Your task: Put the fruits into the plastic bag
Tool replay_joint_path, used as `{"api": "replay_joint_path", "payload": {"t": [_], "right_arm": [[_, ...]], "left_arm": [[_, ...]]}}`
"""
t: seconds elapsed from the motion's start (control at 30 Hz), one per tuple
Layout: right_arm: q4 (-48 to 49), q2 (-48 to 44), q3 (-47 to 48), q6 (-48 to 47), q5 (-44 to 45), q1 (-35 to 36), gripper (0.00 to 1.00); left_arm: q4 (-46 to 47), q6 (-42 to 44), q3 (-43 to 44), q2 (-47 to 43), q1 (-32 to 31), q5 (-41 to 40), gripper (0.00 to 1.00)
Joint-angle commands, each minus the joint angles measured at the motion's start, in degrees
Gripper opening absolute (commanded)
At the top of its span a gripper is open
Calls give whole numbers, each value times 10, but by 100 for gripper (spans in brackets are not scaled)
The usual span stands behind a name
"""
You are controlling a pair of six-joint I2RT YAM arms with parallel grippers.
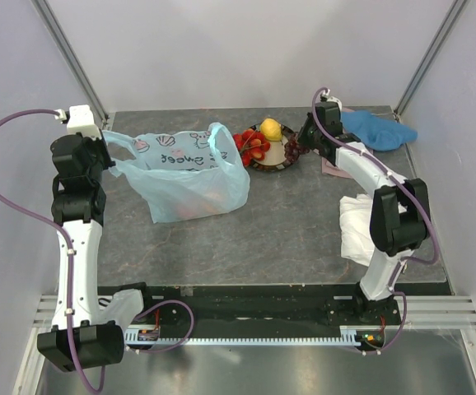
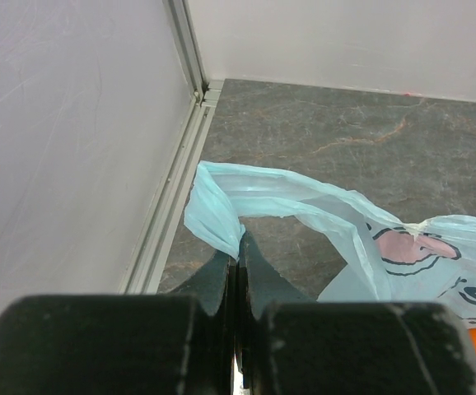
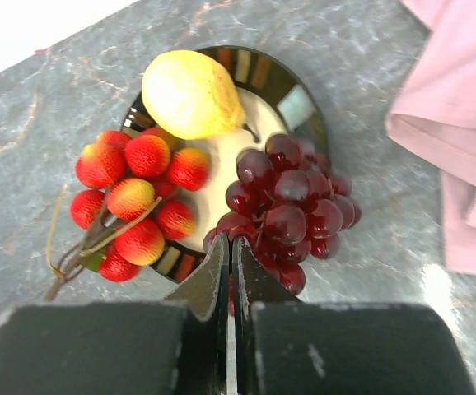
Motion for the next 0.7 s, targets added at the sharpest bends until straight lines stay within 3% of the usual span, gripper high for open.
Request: {"api": "replay_joint_path", "payload": {"t": [0.0,0.27,0.43,0.53,0.67], "right_arm": [[3,-76,-10,-15,35,0,0],[32,-202,-41,-45,-2,1,0],[151,-300,-66,-50,-131,5,0],[209,-342,-53,-53,-182,24,0],[251,-351,0,-68,-247,102,0]], "left_arm": [[29,24,-1,-11,-2,25,2],[34,19,0,-19,-12,93,2],[37,13,-1,-23,-19,123,1],[40,15,-3,-25,-25,120,2],[43,17,-6,-28,-27,119,1]]}}
